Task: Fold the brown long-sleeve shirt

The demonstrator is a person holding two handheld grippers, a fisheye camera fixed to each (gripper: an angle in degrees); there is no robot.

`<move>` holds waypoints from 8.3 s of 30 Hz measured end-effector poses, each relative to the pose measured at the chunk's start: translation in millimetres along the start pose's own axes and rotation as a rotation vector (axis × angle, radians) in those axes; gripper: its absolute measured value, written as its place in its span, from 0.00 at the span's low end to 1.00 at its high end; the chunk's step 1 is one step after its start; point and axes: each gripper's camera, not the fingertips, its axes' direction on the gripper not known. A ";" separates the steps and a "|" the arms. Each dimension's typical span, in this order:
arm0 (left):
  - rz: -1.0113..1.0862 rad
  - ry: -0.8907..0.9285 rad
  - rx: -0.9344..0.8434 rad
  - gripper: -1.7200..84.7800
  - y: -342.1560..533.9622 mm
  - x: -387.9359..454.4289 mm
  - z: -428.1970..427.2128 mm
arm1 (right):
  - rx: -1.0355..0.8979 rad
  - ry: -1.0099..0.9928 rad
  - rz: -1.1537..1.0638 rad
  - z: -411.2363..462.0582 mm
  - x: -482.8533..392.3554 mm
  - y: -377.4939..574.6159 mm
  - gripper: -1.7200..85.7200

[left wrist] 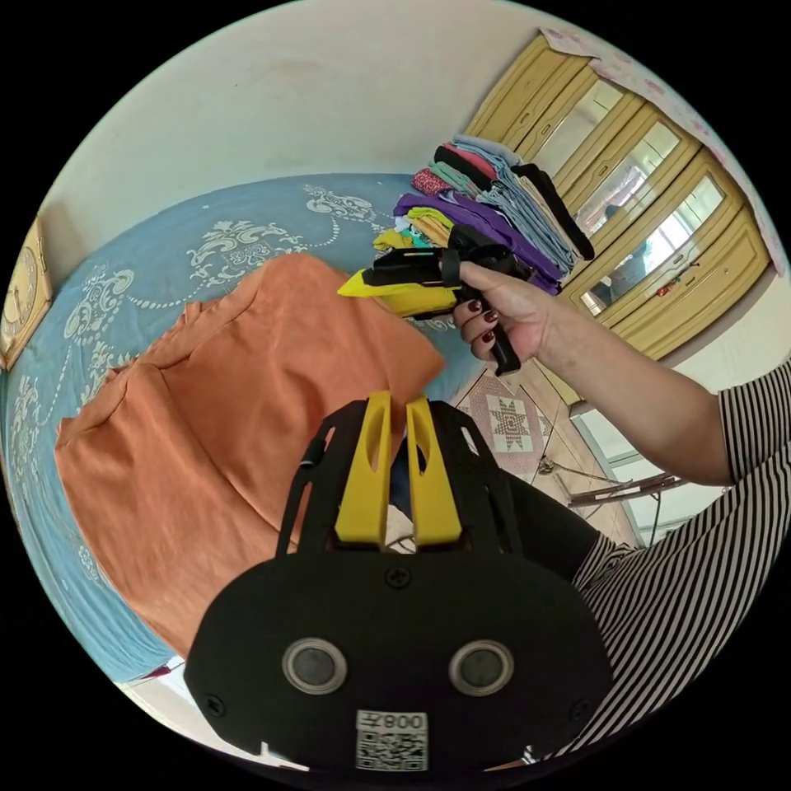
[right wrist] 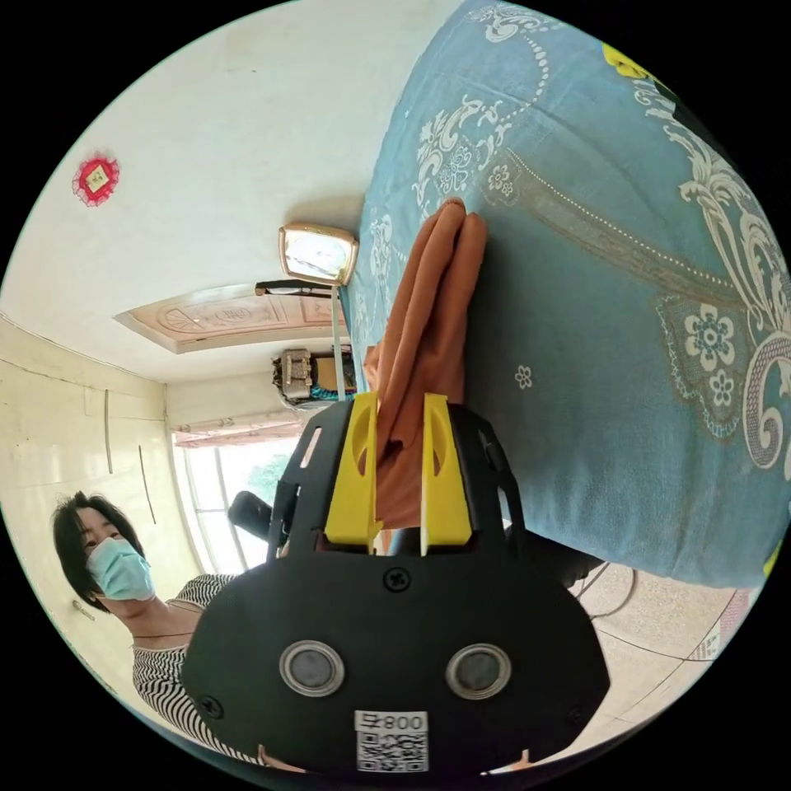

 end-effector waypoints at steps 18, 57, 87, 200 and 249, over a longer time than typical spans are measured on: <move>-0.351 -0.200 -0.177 0.02 87.7 -178.0 -11.3 | -0.008 0.047 -0.202 -18.9 -179.2 -35.5 0.05; -0.715 0.400 0.457 0.06 471.4 -357.3 -233.5 | -0.394 0.271 -0.430 307.0 -553.7 -105.9 0.05; -0.741 -0.047 0.193 0.02 514.0 -354.2 -202.7 | -0.556 0.486 -0.415 388.5 -599.9 -129.3 0.08; -0.582 0.322 0.212 0.05 408.8 -219.0 -83.9 | -0.449 -0.168 0.034 146.4 -301.4 30.8 0.21; -1.024 0.677 0.657 0.16 664.5 -335.3 -148.6 | -0.491 0.059 -0.040 230.2 -344.4 95.7 0.09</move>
